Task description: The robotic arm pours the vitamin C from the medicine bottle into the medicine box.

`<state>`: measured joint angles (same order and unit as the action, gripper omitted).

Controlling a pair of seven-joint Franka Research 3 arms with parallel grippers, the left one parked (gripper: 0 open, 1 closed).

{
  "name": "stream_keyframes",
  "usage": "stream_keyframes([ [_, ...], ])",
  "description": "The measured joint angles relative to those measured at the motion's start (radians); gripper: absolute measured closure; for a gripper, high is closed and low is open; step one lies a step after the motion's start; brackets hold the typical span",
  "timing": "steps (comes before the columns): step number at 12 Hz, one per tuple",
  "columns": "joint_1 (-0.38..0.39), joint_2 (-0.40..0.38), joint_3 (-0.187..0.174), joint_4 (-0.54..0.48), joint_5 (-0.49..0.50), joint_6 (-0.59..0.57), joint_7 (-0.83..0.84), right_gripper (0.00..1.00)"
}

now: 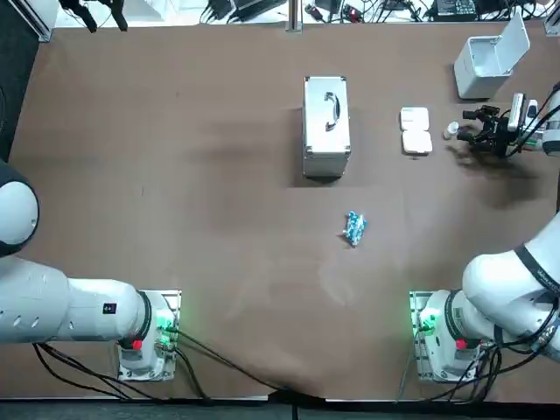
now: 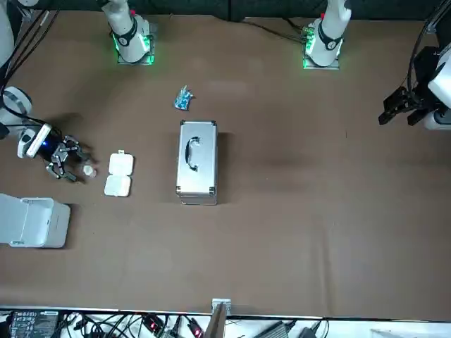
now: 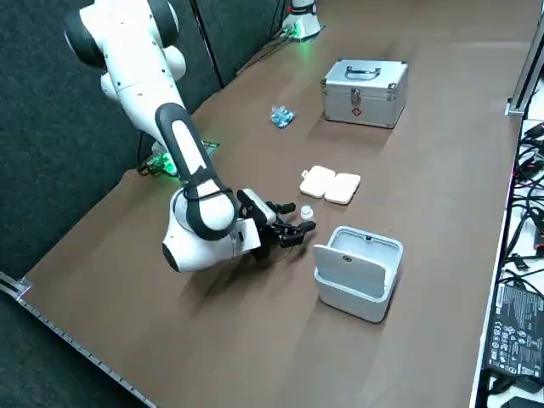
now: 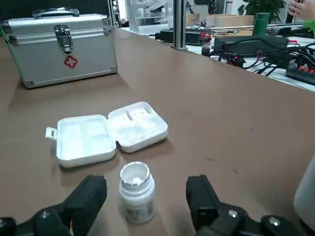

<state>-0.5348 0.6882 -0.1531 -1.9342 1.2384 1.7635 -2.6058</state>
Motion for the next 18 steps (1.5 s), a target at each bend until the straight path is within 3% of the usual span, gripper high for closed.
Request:
stream_keyframes([
  [18, -0.015, 0.080, 0.036, 0.042, 0.037, -0.038, -0.051, 0.00],
])
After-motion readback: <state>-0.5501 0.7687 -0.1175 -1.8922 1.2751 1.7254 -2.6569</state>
